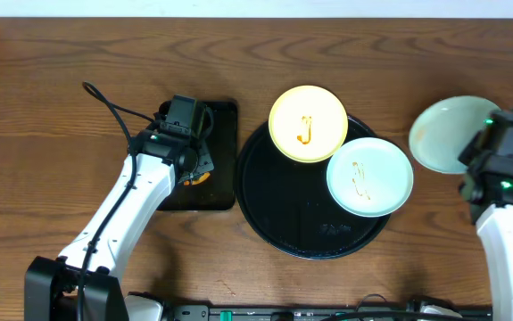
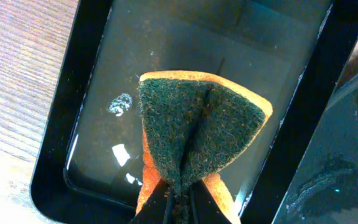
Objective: Clean dirty plates on tray and stack at the side
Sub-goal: 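Place the green plate on the table right of the tray, release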
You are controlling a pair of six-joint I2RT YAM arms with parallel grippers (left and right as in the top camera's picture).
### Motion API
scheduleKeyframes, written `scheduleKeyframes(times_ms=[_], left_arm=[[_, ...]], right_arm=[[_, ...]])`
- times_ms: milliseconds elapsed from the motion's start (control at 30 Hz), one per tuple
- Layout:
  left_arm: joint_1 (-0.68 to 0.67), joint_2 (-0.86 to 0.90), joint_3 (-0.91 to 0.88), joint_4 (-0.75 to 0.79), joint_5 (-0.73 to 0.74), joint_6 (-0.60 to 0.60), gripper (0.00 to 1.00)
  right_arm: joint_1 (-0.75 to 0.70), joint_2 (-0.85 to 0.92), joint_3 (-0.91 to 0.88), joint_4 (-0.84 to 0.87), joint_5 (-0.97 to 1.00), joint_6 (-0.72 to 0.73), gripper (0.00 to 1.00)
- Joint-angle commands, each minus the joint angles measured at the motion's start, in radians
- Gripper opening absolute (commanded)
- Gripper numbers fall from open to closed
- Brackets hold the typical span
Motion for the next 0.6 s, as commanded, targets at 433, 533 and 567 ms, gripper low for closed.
scheduleKeyframes(times_ms=[433, 533, 567], left_arm=[[0.004, -0.002, -0.01, 0.001, -0.015, 0.013, 0.08], [0.004, -0.002, -0.01, 0.001, -0.015, 0.013, 0.08], [0.004, -0.002, -0.01, 0.001, -0.015, 0.013, 0.08]], right_arm=[[-0.153, 0.226, 0.024, 0.074, -0.239, 0.018, 0.13], [-0.149, 0.225, 0.024, 0.069, -0.287, 0.014, 0.24], [-0.149, 0.225, 0.024, 0.066, -0.33, -0.004, 0.26]])
